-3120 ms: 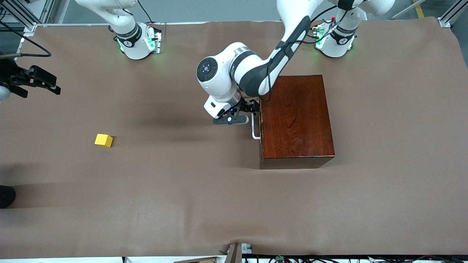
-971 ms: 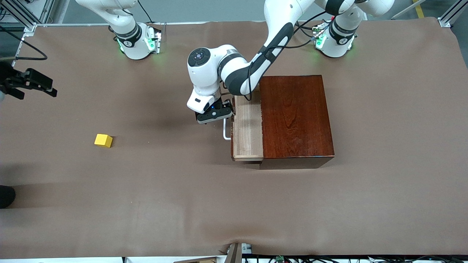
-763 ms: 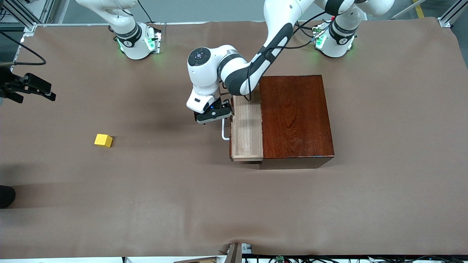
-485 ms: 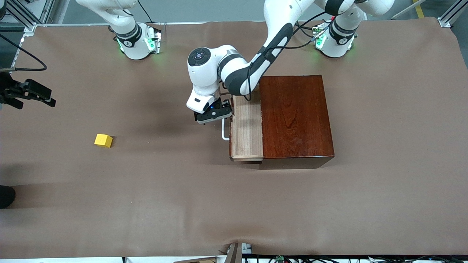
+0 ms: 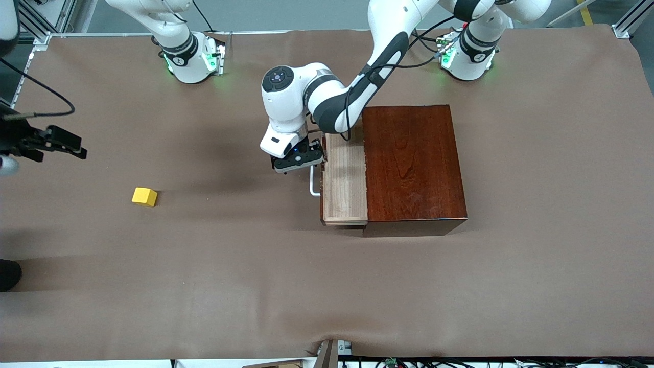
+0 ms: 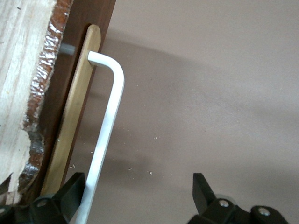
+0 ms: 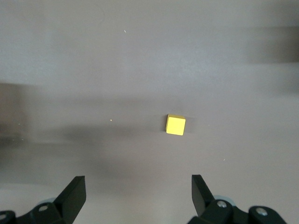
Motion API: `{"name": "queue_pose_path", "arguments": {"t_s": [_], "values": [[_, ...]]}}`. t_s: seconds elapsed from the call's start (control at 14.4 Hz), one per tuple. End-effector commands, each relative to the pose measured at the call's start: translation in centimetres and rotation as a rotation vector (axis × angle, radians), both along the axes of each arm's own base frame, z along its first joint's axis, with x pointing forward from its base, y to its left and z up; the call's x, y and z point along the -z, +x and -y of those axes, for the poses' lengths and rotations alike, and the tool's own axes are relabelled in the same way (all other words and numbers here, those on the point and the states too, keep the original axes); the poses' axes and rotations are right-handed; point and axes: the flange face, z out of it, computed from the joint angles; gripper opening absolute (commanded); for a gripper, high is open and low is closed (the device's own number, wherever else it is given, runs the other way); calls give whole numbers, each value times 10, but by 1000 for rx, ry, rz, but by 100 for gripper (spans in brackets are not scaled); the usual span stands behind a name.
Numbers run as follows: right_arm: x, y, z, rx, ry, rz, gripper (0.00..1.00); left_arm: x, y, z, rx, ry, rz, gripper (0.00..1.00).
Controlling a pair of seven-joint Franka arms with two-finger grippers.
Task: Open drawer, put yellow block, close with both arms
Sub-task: 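Reach the right gripper to the yellow block while the left gripper holds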
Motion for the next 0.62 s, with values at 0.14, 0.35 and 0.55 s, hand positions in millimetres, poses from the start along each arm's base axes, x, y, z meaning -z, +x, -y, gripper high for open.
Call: {"name": "queue_pose_path", "arguments": {"t_s": [0.14,0.35,0.55], "values": [[30,16,7,12,23,-56,100,10,-9,20,37,-62,19,100],[62,26,9,15,25,-106,100,13,-11,10,50,23,-14,100],[97,38,15,19,18,-154,100,14,-10,5,72,63,-36,100]]}}
